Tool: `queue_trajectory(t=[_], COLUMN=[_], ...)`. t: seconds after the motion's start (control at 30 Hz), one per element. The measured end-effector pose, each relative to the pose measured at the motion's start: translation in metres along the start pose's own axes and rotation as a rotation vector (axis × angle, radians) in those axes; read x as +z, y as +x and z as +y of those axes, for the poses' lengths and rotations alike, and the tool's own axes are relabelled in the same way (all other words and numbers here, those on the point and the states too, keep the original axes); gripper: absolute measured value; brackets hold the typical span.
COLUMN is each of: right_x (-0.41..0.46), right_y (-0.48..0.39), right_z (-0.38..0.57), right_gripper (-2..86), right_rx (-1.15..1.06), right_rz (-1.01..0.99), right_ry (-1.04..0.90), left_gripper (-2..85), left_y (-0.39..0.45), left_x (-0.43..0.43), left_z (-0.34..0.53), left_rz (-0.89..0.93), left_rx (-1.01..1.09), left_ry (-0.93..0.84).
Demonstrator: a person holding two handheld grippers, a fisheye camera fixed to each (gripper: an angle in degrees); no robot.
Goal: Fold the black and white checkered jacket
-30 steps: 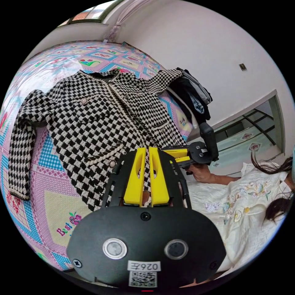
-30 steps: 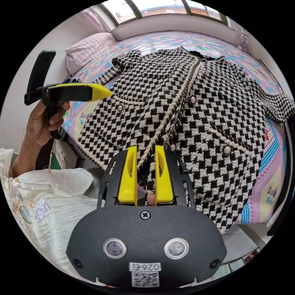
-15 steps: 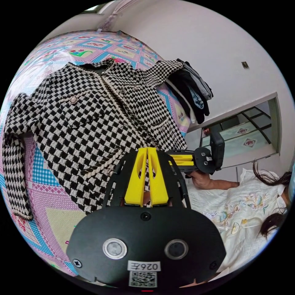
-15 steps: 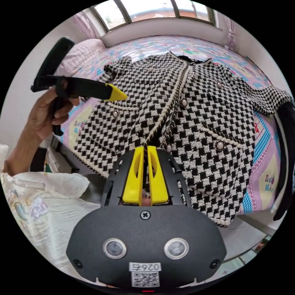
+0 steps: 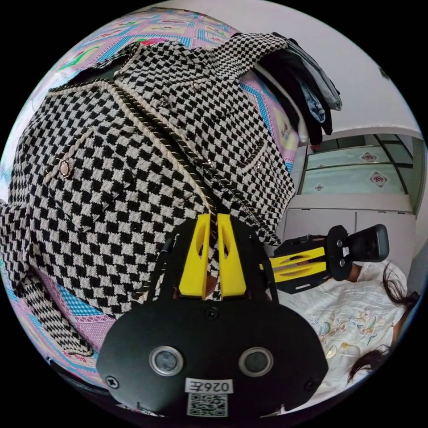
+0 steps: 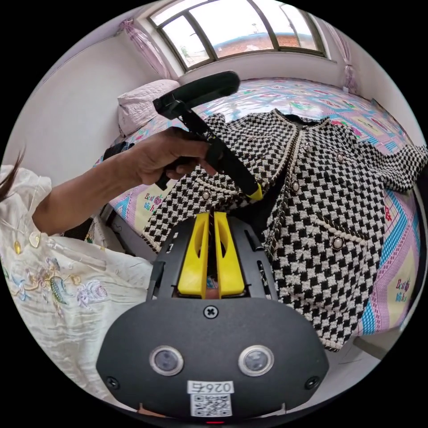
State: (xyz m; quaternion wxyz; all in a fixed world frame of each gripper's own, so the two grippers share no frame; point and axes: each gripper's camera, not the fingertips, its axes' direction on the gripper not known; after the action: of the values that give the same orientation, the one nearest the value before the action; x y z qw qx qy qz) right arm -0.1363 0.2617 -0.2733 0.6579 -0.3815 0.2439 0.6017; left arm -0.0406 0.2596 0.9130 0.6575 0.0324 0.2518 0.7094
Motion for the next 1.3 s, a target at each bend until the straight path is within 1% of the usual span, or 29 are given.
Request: queue_trajectory(t=[0.07,0.1,0.2,0.23,0.27,0.33,0.43,0.5,0.7,0.77,0.83,0.93,1.03,1.1,1.2,1.23,1.27,1.3], right_x=[-0.007,-0.012,-0.041,-0.049,-0.048,-0.034,0.0,0.011,0.037,0.053,0.06,0.06,0.043,0.031,0.021,0.028,0.044,0.051], right_y=[0.003,0.005,0.034,0.052,0.07,0.095,0.11,0.102,0.053,0.035,0.023,0.011,0.005,0.005,0.013,0.018,0.024,0.027], right_z=[0.003,0.006,0.031,0.04,0.046,0.046,0.036,0.029,0.006,0.001,0.0,0.006,0.018,0.026,0.035,0.035,0.033,0.032], right_gripper=[-1.1,-1.1,-1.0,-1.0,-0.9,-0.9,-0.9,-0.9,-0.9,-0.9,-0.9,-0.9,-0.9,-0.9,-0.9,-0.9,-0.9,-0.9], right_rx=[0.009,0.023,0.172,0.261,0.326,0.368,0.341,0.294,0.094,-0.006,-0.051,-0.052,0.017,0.068,0.123,0.111,0.109,0.111], right_rz=[0.039,0.044,0.067,0.099,0.11,0.069,-0.07,-0.094,0.129,0.215,0.282,0.36,0.39,0.368,0.234,0.162,0.098,0.071], right_ry=[0.001,0.016,0.14,0.182,0.178,0.116,0.036,0.034,-0.032,-0.058,-0.071,-0.081,-0.038,0.0,0.044,0.021,-0.044,-0.068], left_gripper=[1.2,0.7,-0.1,-0.3,-0.3,-0.4,-0.5,-0.5,-0.2,0.0,0.5,1.1,1.3,1.4,1.8,2.4,2.6,3.3], left_y=[-0.005,-0.012,-0.036,-0.045,-0.05,-0.066,-0.078,-0.084,-0.096,-0.096,-0.092,-0.093,-0.094,-0.091,-0.096,-0.103,-0.108,-0.118], left_x=[-0.009,-0.018,-0.04,-0.046,-0.049,-0.058,-0.068,-0.075,-0.093,-0.091,-0.077,-0.059,-0.078,-0.094,-0.117,-0.119,-0.117,-0.109], left_z=[0.004,0.01,0.03,0.037,0.041,0.055,0.066,0.071,0.069,0.06,0.044,0.029,0.033,0.038,0.046,0.046,0.044,0.038], left_rz=[0.032,0.077,0.179,0.229,0.253,0.34,0.42,0.444,0.487,0.481,0.411,0.316,0.311,0.294,0.306,0.351,0.384,0.44], left_rx=[0.011,0.007,-0.022,-0.033,-0.038,-0.057,-0.067,-0.067,-0.061,-0.066,-0.081,-0.114,-0.113,-0.1,-0.099,-0.114,-0.123,-0.147], left_ry=[0.036,0.081,0.18,0.215,0.233,0.298,0.354,0.376,0.409,0.392,0.317,0.22,0.248,0.274,0.33,0.344,0.345,0.317])
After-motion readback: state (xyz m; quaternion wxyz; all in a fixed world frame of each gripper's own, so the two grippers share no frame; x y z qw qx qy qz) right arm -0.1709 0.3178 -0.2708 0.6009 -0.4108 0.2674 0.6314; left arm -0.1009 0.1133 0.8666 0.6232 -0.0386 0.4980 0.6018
